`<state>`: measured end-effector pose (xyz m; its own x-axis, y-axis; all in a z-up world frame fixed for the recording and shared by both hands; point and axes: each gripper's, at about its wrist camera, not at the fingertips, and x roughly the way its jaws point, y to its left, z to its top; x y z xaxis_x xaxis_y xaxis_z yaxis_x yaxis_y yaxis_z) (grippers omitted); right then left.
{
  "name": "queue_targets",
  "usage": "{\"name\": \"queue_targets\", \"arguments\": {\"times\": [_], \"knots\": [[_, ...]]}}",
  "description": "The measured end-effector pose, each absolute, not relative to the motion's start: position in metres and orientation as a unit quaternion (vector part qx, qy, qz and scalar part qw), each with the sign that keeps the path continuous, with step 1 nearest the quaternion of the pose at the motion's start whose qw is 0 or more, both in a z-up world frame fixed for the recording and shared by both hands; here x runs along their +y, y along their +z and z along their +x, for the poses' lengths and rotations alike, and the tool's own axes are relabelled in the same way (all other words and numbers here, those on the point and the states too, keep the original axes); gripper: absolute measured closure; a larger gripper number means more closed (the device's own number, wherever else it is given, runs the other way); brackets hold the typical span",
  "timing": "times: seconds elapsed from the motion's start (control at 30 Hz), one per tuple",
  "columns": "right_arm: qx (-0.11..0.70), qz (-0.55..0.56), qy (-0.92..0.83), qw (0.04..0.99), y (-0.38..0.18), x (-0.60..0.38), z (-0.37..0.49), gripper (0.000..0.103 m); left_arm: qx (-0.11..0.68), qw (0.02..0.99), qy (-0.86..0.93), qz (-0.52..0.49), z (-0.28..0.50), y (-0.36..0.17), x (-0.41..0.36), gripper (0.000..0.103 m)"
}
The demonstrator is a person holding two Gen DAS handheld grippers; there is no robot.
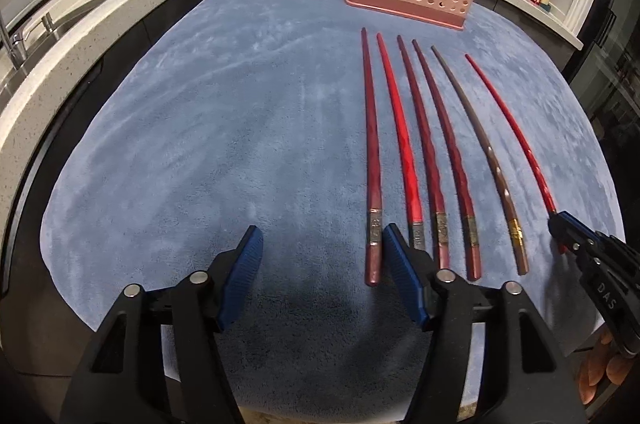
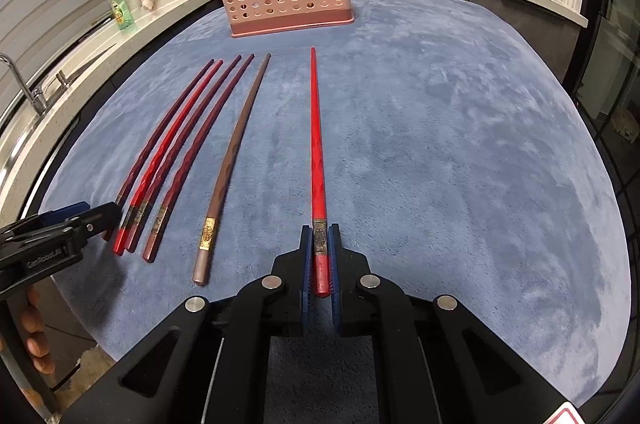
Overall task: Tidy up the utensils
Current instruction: 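Grasp a red chopstick with the right tool while the left tool grasps a dark red chopstick, then lift both held chopsticks and lower them into the pink holder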
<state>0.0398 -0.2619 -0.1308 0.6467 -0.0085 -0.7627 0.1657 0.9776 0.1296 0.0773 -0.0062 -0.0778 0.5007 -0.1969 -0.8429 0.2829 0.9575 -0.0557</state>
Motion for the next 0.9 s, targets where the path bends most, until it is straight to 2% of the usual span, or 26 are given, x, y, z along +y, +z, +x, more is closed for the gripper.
{"name": "queue_targets", "arguments": {"times": [0.13,0.4,0.5,0.9], "knots": [[0.417,0.095,-0.048,0.903,-0.131,-0.262,0.04,0.096,0.477,0.867,-0.136,0.054,0.076,-0.078,-0.008,0.052],[0.417,0.095,-0.048,0.903,-0.132,-0.262,0.039,0.096,0.477,0.866,-0.141,0.053,0.076,-0.077,-0.008,0.088],[0.417,0.096,-0.048,0.902,-0.132,-0.262,0.039,0.096,0.476,0.866,-0.143,0.055,0.075,-0.076,-0.009,0.092],[0.396,0.109,-0.047,0.91,-0.105,-0.27,0.026,0.096,0.467,0.872,-0.143,0.026,0.077,-0.05,0.006,0.095]]}}
